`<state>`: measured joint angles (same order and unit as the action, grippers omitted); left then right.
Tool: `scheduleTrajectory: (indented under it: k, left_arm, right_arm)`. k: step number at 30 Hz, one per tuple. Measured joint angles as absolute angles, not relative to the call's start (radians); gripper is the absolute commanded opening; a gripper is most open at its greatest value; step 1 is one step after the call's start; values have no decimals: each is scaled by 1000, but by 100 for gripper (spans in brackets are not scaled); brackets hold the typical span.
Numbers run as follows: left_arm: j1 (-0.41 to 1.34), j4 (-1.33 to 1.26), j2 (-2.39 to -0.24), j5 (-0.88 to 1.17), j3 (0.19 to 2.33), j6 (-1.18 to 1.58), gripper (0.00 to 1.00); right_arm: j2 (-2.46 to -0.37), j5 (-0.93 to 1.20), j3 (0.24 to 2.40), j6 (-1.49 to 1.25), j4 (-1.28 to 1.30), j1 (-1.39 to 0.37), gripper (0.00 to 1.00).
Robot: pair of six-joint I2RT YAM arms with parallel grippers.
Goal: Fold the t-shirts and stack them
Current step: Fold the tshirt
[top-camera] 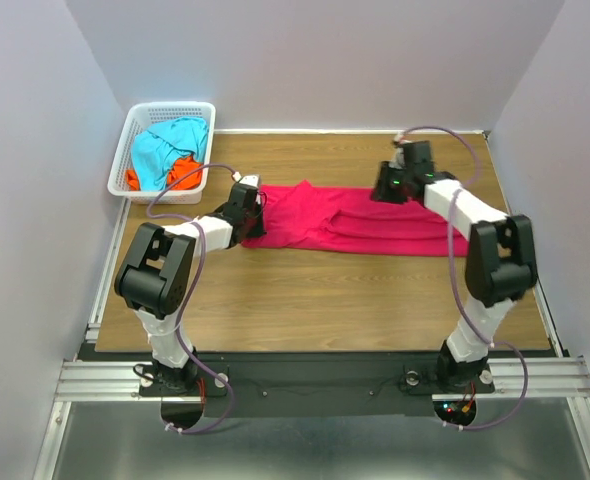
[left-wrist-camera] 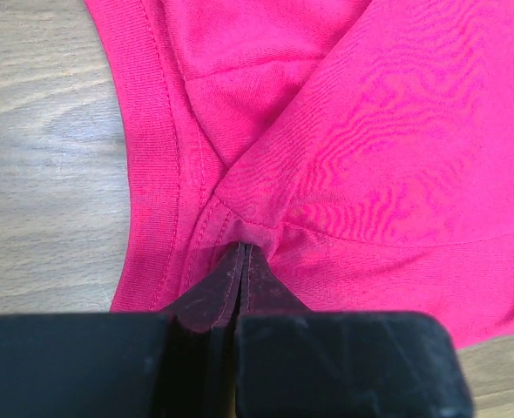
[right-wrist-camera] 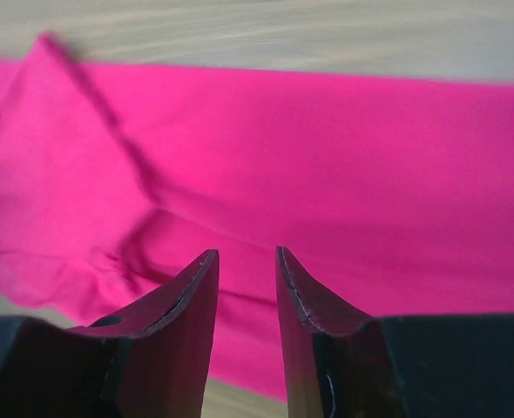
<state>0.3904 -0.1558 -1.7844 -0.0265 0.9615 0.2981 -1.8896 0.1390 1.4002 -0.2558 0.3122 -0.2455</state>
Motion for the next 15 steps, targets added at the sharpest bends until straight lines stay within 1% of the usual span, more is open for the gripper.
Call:
scheduleTrajectory:
  k: [5, 7, 10, 15]
  left_arm:
    - [387, -128, -1772, -27, 959, 298, 0]
    - [384, -114, -1760, -26, 950, 298, 0]
    - [384, -100, -1738, -27, 929, 297, 0]
    - [384, -71, -1714, -28, 914, 297, 0]
  right_arm:
    - [-1687, 149, 1187, -326, 300, -7, 38]
    - [-1636, 156, 1122, -339, 312, 46, 38]
    - [-1614, 203, 1079, -353, 333, 26, 36]
    - [-1625, 293, 1058, -371, 344, -45, 36]
